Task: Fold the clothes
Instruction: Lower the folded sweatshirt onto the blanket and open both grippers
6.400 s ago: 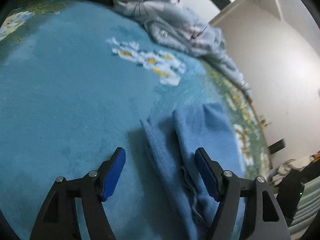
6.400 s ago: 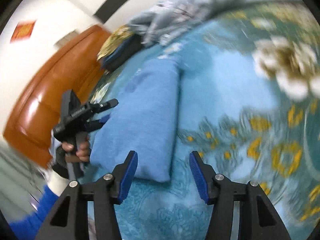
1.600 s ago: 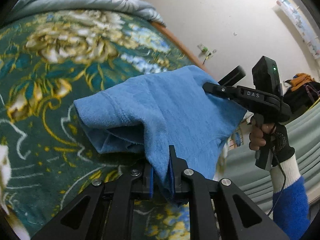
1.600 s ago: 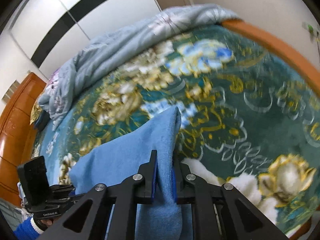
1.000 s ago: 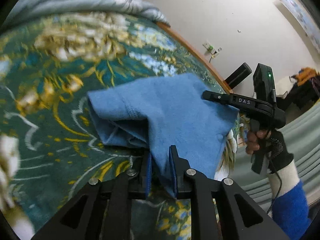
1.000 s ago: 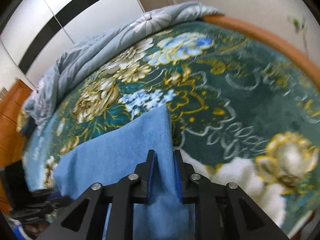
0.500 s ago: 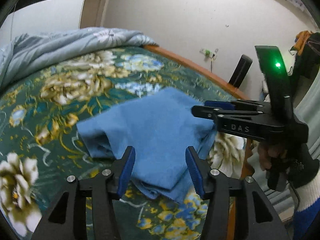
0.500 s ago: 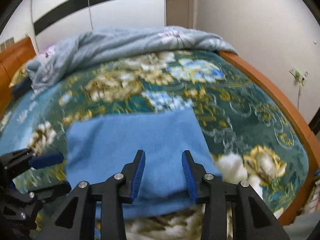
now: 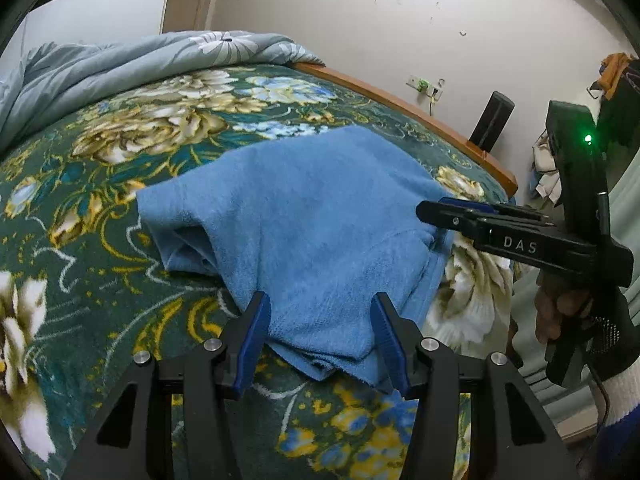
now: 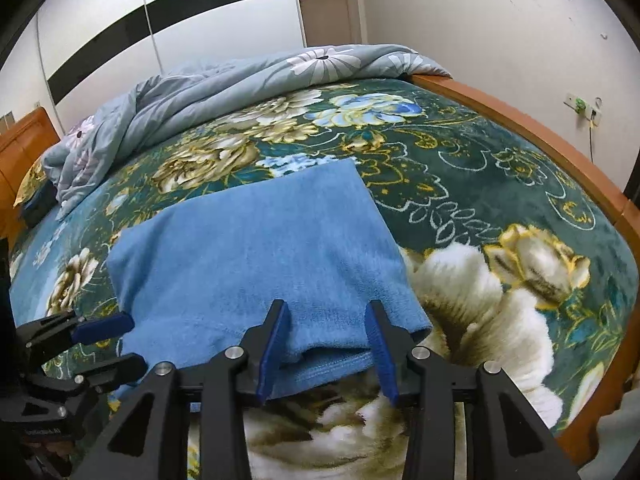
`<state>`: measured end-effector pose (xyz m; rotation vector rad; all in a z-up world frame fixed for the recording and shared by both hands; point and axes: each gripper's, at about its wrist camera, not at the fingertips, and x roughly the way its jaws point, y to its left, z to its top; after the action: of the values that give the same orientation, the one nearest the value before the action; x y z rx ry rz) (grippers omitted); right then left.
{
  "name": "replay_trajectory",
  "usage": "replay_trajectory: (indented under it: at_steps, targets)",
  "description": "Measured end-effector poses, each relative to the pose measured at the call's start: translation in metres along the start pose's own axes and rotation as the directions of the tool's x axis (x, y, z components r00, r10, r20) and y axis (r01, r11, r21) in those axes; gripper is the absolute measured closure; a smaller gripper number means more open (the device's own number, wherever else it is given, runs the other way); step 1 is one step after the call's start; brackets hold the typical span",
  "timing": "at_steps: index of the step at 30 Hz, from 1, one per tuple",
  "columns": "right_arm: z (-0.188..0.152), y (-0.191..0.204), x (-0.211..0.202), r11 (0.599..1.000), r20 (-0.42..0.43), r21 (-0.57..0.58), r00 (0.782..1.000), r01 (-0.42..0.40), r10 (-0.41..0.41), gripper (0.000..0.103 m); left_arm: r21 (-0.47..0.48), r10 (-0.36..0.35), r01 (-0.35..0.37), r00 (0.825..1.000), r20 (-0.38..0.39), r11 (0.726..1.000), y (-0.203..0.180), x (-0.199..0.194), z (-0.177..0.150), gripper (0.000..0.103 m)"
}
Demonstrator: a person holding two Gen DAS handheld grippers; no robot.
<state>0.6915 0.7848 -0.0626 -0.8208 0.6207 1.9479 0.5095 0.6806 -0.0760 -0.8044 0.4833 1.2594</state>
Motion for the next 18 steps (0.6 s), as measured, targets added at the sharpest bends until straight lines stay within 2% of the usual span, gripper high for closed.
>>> replay_trajectory:
  at_steps: [6, 10, 11, 14, 16, 18]
  targets:
    - [0.001, 0.011, -0.014, 0.999, 0.028, -0.024, 0.998, 0.048, -0.047, 0.059, -0.001, 0.016, -0.016, 1.0, -0.004, 1.0, -0.002, -0.013, 0.003, 0.049]
    - [0.0, 0.025, -0.027, 0.998, 0.038, -0.046, 0.998, 0.049, -0.047, 0.059, -0.018, 0.031, -0.031, 1.0, -0.003, 0.999, 0.0, -0.025, 0.002, 0.049]
    - [-0.001, 0.029, -0.031, 0.997, 0.04, -0.053, 0.998, 0.056, -0.054, 0.055, -0.021, 0.035, -0.035, 0.999, -0.008, 0.999, 0.0, -0.026, 0.001, 0.048]
    - [-0.004, 0.038, -0.038, 0.997, 0.034, -0.057, 0.998, 0.059, -0.057, 0.047, -0.031, 0.053, -0.054, 0.998, -0.031, 0.998, 0.002, -0.029, -0.001, 0.043]
    - [-0.006, 0.042, -0.042, 0.997, 0.03, -0.051, 0.998, 0.052, -0.05, 0.043, -0.037, 0.058, -0.059, 0.998, -0.019, 0.998, 0.001, -0.035, -0.002, 0.039]
    - [-0.007, 0.045, -0.045, 0.997, 0.021, -0.051, 0.998, 0.054, -0.053, 0.038, -0.04, 0.059, -0.059, 0.998, -0.009, 0.997, 0.001, -0.04, -0.002, 0.025]
